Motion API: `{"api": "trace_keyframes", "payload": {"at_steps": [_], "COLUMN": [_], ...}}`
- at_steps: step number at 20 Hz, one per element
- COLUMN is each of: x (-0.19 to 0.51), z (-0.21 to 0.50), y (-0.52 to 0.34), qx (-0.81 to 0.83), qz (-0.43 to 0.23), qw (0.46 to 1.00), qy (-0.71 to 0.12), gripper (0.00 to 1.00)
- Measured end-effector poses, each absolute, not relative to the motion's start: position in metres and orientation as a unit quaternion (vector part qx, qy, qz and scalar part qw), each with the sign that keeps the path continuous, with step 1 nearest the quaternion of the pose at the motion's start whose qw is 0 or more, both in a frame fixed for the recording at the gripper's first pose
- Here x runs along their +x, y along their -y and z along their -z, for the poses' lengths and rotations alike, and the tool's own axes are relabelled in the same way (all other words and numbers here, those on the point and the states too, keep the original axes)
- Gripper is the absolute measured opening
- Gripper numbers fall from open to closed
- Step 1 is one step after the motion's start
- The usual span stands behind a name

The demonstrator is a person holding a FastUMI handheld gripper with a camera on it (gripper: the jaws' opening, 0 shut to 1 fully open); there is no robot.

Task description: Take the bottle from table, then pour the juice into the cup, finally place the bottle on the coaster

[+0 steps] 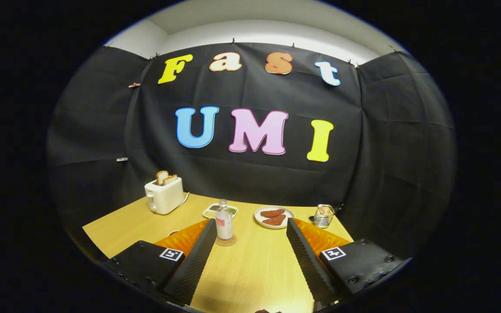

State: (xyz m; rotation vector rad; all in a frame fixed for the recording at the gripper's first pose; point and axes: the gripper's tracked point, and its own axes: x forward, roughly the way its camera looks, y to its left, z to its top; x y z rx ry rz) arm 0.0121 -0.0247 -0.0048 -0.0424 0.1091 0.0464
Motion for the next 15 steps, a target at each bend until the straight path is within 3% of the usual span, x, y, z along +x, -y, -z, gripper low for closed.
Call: {"api": "trace_keyframes", "payload": {"at_steps": [9, 15], "x": [-0.029, -0.024], "z": [-0.028, -0.026], "y": [0.088, 0.109], "qx": [0.027, 0.009], "qz": [0.063, 0.036], "qw": [0.997, 0.999], "qy": [-0.033, -0.029], "gripper": [0.99, 0.98]}}
